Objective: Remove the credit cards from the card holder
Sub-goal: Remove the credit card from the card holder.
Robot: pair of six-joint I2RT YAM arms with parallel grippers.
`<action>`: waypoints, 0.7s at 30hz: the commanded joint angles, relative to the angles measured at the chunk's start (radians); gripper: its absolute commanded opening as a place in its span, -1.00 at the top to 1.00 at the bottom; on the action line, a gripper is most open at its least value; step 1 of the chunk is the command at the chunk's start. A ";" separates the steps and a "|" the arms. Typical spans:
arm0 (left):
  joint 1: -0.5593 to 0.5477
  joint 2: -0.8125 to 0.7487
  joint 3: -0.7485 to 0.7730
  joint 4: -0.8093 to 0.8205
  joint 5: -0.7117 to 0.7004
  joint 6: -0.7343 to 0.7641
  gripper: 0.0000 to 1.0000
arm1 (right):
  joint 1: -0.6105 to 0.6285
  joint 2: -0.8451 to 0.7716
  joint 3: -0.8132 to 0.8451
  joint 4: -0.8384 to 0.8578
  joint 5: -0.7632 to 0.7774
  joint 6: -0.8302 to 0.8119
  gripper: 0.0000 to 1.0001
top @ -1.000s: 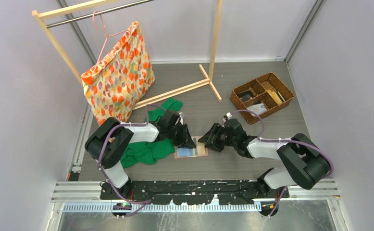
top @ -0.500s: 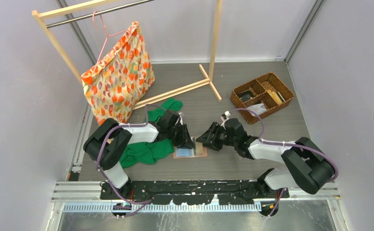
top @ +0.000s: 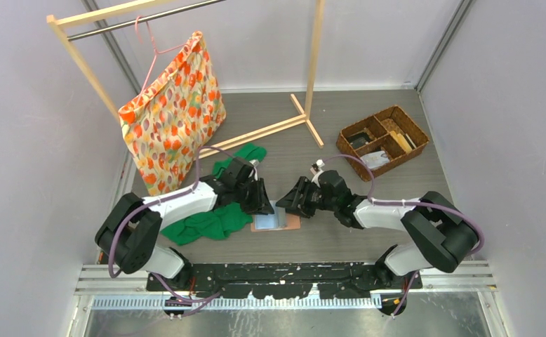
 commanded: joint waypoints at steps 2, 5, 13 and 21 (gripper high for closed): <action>0.024 -0.053 -0.013 -0.054 -0.031 0.034 0.41 | 0.038 0.045 0.059 0.081 -0.009 0.015 -0.06; 0.042 -0.070 -0.032 -0.057 -0.027 0.034 0.41 | 0.054 0.066 0.071 0.097 -0.005 0.022 -0.06; 0.077 -0.136 -0.071 -0.086 -0.044 0.045 0.39 | 0.075 0.096 0.090 0.110 0.003 0.026 -0.06; 0.081 -0.139 -0.069 -0.096 -0.044 0.043 0.40 | 0.074 0.073 0.083 0.076 0.033 0.012 -0.06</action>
